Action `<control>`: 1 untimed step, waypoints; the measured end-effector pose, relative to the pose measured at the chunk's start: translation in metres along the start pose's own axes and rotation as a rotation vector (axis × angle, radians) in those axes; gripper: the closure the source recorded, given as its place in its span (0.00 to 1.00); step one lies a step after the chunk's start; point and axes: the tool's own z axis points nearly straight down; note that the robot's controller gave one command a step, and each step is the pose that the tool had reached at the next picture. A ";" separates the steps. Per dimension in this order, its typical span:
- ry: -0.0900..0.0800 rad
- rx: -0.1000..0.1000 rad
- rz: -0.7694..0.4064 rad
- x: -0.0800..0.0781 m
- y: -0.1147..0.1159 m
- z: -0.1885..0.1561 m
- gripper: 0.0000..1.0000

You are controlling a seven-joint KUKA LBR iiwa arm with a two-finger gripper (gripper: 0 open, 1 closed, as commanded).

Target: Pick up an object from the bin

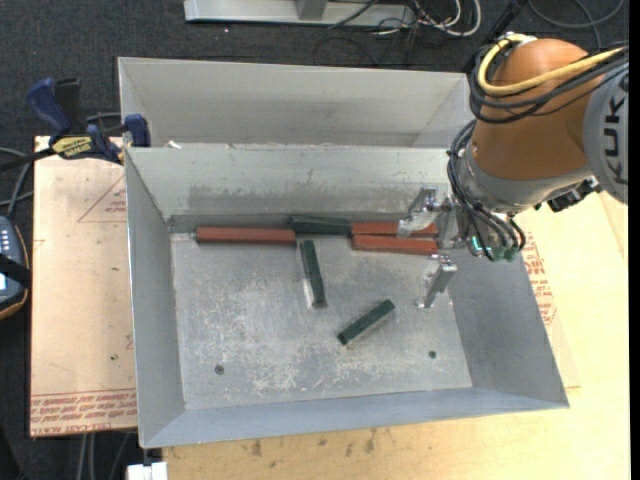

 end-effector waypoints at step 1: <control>-0.007 0.001 -0.001 -0.001 0.000 -0.004 0.00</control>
Offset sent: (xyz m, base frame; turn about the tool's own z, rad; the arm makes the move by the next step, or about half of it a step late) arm -0.0149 0.0155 -0.0813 -0.5230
